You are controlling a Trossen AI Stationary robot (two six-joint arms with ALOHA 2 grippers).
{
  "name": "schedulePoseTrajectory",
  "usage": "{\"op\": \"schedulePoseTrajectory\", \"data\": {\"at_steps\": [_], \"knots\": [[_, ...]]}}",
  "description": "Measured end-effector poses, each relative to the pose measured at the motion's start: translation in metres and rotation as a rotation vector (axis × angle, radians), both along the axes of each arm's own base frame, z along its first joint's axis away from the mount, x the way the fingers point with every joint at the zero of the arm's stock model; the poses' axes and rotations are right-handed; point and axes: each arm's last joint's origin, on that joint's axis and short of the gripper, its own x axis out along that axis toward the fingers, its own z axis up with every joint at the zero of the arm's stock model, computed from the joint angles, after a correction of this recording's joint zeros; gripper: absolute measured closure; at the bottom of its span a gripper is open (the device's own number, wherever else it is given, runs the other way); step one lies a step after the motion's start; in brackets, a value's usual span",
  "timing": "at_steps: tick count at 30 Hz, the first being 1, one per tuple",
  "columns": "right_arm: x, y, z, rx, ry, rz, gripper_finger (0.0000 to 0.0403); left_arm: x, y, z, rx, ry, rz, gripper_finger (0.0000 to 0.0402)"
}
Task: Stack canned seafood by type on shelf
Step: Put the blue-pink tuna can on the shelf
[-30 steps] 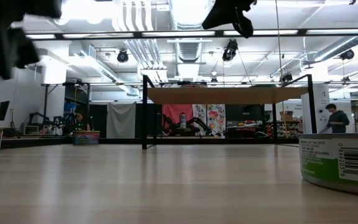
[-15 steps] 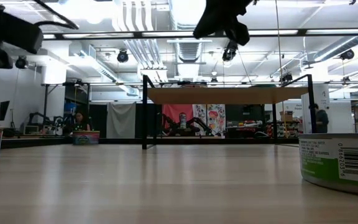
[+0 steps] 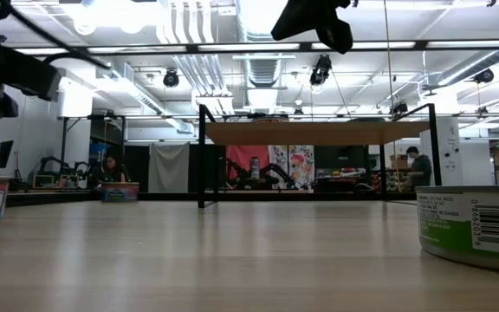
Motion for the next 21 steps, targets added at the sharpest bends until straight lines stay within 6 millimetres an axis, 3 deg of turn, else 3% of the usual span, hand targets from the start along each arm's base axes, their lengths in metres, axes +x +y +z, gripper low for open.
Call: {"op": "schedulePoseTrajectory", "data": {"at_steps": [11,21], "knots": [[-0.002,0.018,-0.001,0.049,0.0,0.017,0.0394,0.032,-0.016,-0.003,-0.069,-0.279,-0.043,0.0401],[-0.008,0.042,-0.01,0.138,0.039,0.012,0.0394,0.075,-0.02,-0.017,-0.143,-0.485,-0.027,0.0401]]}}
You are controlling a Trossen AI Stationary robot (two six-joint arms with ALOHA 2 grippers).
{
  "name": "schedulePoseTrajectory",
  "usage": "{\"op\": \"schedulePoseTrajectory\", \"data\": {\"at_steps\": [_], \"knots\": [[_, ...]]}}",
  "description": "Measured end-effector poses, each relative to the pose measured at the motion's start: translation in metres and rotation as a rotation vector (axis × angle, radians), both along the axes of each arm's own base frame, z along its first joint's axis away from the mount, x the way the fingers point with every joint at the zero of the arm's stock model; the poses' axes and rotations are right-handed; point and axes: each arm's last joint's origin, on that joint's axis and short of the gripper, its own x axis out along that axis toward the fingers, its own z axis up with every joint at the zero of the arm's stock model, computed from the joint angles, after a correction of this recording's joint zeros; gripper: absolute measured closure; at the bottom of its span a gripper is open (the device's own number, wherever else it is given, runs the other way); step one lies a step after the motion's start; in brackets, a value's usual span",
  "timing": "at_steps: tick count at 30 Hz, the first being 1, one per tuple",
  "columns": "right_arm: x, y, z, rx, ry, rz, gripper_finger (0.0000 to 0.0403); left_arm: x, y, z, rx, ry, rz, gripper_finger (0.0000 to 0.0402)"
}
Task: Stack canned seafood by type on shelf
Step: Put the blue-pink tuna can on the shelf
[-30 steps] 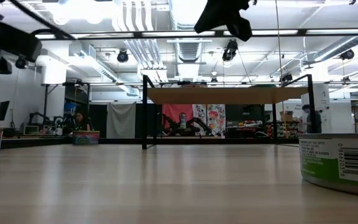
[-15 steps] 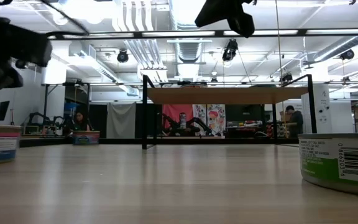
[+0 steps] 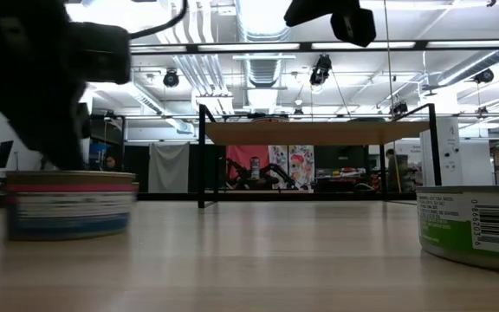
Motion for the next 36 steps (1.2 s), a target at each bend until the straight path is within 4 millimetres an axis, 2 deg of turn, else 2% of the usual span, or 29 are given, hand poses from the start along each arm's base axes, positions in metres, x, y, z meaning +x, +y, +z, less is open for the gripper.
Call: {"op": "schedulePoseTrajectory", "data": {"at_steps": [9,14,18,24,27,30,36], "knots": [[-0.005,0.013,-0.012,0.138,0.04,-0.09,0.0394,0.021,0.013,-0.003,0.022,-0.097,-0.036,0.0401],[-0.009,0.019,-0.034,0.195,0.099,-0.147,0.0394,0.024,0.02,0.001,0.038,-0.126,-0.054,0.0401],[-0.006,0.022,-0.055,0.231,0.122,-0.178,0.0394,0.02,0.021,0.016,0.023,-0.163,-0.077,0.0401],[0.022,0.032,-0.085,0.375,-0.011,-0.115,0.0394,-0.001,0.025,0.037,0.023,-0.125,-0.134,0.0401],[0.039,0.037,-0.101,0.421,-0.067,-0.094,0.0394,-0.01,0.027,0.04,0.067,-0.082,-0.184,0.0401],[0.056,0.041,-0.117,0.428,-0.068,-0.101,0.0394,-0.012,0.027,0.038,0.102,-0.097,-0.245,0.0401],[0.086,0.042,-0.146,0.424,0.003,-0.134,0.0394,0.001,0.02,0.026,0.146,-0.149,-0.289,0.0401]]}}
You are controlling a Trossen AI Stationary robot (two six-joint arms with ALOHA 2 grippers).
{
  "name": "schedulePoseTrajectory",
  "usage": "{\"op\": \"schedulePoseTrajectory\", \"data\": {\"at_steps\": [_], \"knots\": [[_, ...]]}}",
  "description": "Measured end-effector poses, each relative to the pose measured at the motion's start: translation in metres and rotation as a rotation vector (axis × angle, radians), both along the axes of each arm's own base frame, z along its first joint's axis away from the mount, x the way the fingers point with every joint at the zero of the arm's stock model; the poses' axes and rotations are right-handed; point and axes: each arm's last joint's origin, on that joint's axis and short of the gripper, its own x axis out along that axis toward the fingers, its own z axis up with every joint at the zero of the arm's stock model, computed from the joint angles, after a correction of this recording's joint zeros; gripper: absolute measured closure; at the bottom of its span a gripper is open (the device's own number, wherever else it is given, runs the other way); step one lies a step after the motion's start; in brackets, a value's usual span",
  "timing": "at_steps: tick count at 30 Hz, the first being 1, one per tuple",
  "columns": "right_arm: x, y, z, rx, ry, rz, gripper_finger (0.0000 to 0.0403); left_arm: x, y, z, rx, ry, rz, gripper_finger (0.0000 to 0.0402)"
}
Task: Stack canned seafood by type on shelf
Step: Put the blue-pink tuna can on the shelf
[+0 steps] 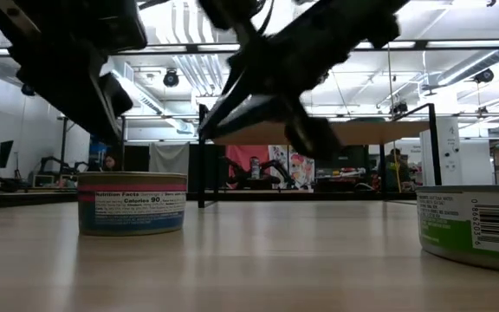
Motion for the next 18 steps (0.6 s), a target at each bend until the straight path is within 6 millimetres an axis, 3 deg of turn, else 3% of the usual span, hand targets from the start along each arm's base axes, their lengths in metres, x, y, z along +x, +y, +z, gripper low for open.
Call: {"op": "schedulePoseTrajectory", "data": {"at_steps": [10,18], "knots": [[0.017,0.0,-0.01,0.03,0.057,0.003,0.0381,-0.005,-0.008,-0.01,0.025,0.063,-0.024,0.0401],[0.015,-0.005,-0.012,0.01,0.101,-0.013,0.0306,-0.001,-0.012,-0.022,0.051,0.079,-0.004,0.0402]]}}
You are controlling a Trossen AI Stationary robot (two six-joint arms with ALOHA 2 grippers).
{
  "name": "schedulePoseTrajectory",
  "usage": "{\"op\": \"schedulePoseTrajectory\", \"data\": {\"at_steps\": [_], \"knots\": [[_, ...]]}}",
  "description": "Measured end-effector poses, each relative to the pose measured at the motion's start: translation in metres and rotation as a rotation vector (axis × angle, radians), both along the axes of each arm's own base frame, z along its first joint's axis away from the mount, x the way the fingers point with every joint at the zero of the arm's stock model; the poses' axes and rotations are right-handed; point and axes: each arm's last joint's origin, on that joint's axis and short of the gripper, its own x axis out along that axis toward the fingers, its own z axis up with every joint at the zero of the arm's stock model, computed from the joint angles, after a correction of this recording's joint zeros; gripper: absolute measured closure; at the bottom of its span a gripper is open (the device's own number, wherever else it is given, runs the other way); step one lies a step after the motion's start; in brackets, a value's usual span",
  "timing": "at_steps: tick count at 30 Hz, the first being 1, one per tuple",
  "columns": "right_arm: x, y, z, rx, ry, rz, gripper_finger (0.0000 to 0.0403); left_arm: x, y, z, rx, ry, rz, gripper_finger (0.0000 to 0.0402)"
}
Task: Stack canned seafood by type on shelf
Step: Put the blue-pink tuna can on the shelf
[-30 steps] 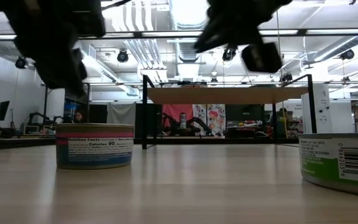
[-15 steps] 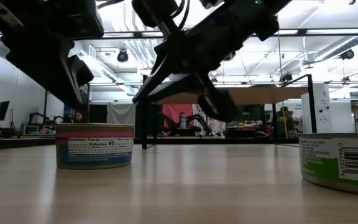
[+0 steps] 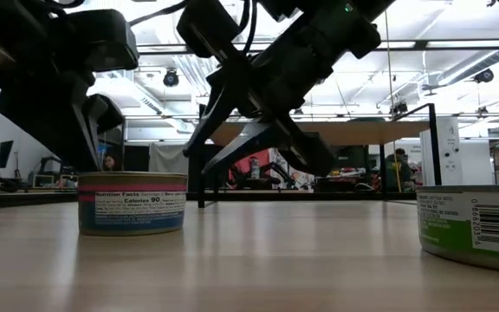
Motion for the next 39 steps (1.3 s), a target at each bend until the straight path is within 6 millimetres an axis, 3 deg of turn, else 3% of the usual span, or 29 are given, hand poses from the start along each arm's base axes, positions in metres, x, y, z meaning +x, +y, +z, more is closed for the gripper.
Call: {"op": "schedulePoseTrajectory", "data": {"at_steps": [10,20,29,39], "knots": [[0.001,-0.003,0.0,-0.022,-0.006,0.013,0.0199,0.0,-0.007,-0.005,0.02,-0.007,0.022,0.0401],[0.004,-0.004,-0.006,-0.033,-0.017,0.033,0.0126,-0.007,-0.016,-0.007,0.037,-0.022,0.068,0.0401],[0.011,-0.001,-0.014,-0.008,-0.077,0.083,0.0096,-0.011,-0.018,-0.01,0.015,-0.025,0.091,0.0401],[0.014,-0.001,-0.018,-0.027,-0.104,0.108,0.0092,-0.01,-0.018,-0.01,0.006,-0.037,0.099,0.0401]]}}
